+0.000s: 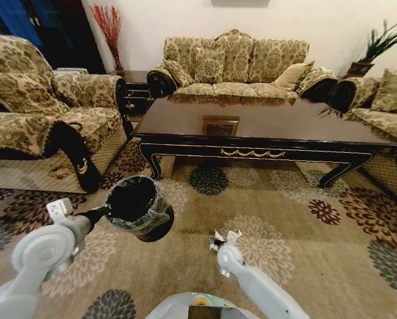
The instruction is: Move to the front of the table and pick up the trash from the floor, then place it into the trash bin.
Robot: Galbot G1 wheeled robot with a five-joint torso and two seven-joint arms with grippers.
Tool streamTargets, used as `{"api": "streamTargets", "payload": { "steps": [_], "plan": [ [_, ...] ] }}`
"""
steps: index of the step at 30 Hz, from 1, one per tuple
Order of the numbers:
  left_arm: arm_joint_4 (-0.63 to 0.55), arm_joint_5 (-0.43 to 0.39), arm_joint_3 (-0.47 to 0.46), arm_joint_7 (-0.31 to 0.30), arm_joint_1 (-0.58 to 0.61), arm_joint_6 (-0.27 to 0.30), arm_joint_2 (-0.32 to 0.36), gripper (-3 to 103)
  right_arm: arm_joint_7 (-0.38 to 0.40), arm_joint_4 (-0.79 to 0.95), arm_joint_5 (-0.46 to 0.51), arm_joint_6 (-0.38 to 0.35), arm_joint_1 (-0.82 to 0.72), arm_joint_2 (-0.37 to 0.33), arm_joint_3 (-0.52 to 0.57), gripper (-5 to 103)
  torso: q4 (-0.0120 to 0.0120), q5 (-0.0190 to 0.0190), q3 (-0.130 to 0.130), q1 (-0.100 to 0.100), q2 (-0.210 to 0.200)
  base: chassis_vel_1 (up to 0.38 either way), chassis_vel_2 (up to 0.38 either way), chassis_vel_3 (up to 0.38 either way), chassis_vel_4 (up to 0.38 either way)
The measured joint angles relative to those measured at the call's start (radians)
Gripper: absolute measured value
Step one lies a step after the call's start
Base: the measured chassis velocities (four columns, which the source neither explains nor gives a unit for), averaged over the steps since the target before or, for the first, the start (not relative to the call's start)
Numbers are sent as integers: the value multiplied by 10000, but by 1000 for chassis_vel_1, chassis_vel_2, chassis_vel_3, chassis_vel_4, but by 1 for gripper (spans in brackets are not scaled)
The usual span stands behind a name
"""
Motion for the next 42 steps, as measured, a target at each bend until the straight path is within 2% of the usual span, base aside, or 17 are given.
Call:
{"api": "streamTargets", "payload": {
  "steps": [9, 10, 11, 12, 15, 16, 19, 20, 23, 25, 28, 29, 31, 34, 36, 40, 42],
  "plan": [
    [177, 49, 246, 0, -210, 1, 48, 3, -348, -709, -57, 29, 135, 313, 96, 101, -3, 0, 0, 0, 0, 0, 0, 0, 0],
    [189, 58, 273, 0, -221, 1, 48, 3, -377, -757, -76, 37, 139, 332, 101, 97, -3, 0, 0, 0, 0, 0, 0, 0, 0],
    [230, 109, 370, 0, -255, 1, 47, 3, -480, -954, -207, 68, 146, 393, 106, 89, -2, 0, 0, 0, 0, 0, 0, 0, 0],
    [230, 109, 370, 0, -255, 1, 47, 3, -480, -954, -207, 68, 146, 393, 106, 89, -2, 0, 0, 0, 0, 0, 0, 0, 0],
    [285, 136, 494, 2, -352, -5, 87, 3, -629, -1426, -763, 148, 153, 479, 38, 77, -3, 1, 0, 0, 0, 0, 0, 0, 0],
    [285, 136, 494, 2, -352, -5, 87, 3, -629, -1426, -763, 148, 153, 479, 38, 77, -3, 1, 0, 0, 0, 0, 0, 0, 0],
    [312, 128, 504, 5, -382, -14, 157, 3, -657, -1542, -1010, 154, 150, 478, 11, 61, -1, 2, 0, 0, 1, 0, 0, 0, 0],
    [312, 128, 504, 5, -382, -14, 157, 3, -657, -1542, -1010, 154, 150, 478, 11, 61, -1, 2, 0, 0, 1, 0, 0, 0, 0],
    [340, 101, 518, 12, -432, -24, 201, 3, -664, -1599, -1240, 164, 149, 446, -19, 44, -1, 1, 0, 0, 3, 0, 0, 0, 0],
    [344, 96, 528, 15, -447, -30, 207, 3, -671, -1600, -1305, 171, 147, 436, -23, 44, -1, 1, 0, 0, 2, 0, 0, 0, 0],
    [384, 90, 564, 22, -496, -46, 225, 3, -679, -1567, -1590, 190, 114, 363, -30, 28, 0, 1, 0, 0, 3, 0, 0, 0, 0],
    [384, 90, 564, 22, -496, -46, 225, 3, -679, -1567, -1590, 190, 114, 363, -30, 28, 0, 1, 0, 0, 3, 0, 0, 0, 0],
    [398, 90, 581, 24, -508, -52, 231, 3, -744, -1486, -1976, 219, 52, 263, -68, 18, 0, 1, 0, 0, 3, 0, 0, 0, 0],
    [407, 89, 593, 29, -514, -59, 244, 3, -830, -1249, -2313, 316, -51, 97, -88, 12, -1, 2, 0, 0, 3, 0, 0, 0, 0],
    [421, 89, 598, 32, -518, -64, 266, 3, -942, -681, -2629, 490, -183, -170, -10, 3, -2, 3, 0, 0, 2, 0, 0, 0, 0],
    [440, 117, 632, 36, -515, -73, 259, 3, -1068, 336, -2906, 749, -285, -667, 253, 1, -1, 3, 0, 0, 3, 0, 0, 0, 0],
    [441, 202, 719, 44, -478, -75, 182, 3, -1162, 1564, -2953, 964, -280, -1263, 510, 0, -2, 3, 0, 0, 2, 0, 0, 0, 0]
  ]
}}
